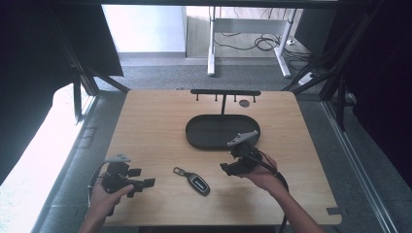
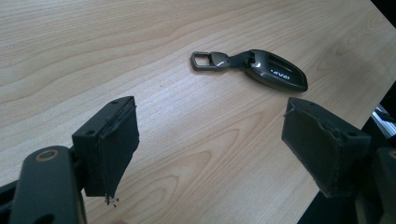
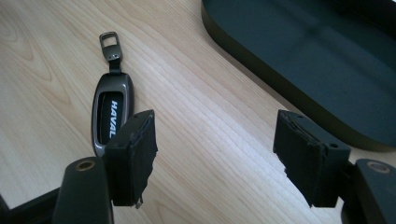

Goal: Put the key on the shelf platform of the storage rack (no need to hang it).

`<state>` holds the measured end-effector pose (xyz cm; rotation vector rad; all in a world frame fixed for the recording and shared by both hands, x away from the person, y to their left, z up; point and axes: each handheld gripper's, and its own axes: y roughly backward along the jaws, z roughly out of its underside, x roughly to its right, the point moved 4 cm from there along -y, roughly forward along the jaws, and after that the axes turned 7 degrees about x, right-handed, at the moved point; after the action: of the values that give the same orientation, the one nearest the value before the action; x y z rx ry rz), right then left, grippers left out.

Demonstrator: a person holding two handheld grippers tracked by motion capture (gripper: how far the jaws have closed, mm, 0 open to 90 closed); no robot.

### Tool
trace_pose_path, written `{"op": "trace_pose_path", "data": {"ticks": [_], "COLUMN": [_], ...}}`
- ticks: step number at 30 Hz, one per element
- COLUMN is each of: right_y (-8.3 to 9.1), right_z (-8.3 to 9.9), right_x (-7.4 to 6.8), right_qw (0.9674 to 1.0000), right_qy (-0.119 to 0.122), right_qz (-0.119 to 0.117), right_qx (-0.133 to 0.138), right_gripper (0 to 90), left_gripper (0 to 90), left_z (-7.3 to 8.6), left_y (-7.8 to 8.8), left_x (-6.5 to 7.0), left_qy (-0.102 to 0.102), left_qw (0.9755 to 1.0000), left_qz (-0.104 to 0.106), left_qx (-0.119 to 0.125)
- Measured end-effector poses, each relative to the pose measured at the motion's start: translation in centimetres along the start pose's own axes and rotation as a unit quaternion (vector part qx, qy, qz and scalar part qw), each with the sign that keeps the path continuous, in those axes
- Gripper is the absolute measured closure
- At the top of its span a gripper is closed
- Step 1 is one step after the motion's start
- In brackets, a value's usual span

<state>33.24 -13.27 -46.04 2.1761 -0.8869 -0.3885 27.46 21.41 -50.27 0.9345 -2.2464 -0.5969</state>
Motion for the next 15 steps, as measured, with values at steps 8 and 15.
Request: {"op": "trace_pose_path", "data": {"ticks": [8, 15], "right_y": [-1.5, -2.7], "right_z": [-1.4, -2.1], "right_x": [-1.1, -2.5], "right_qw": [0.9998, 0.9993], "right_qy": [0.013, 0.027], "right_qz": [-0.002, -0.015], "right_qx": [-0.014, -0.023], "right_gripper": [30.7, 30.6], "left_gripper": [19.1, 19.1], "left_z": [0.0, 0.0], "left_y": [0.1, 0.1], "left_x": [0.0, 0.0], "left_qy": [0.003, 0.002], "left_qw": [1.0, 1.0], "left_qz": [0.001, 0.0], "left_qx": [0.0, -0.001]}}
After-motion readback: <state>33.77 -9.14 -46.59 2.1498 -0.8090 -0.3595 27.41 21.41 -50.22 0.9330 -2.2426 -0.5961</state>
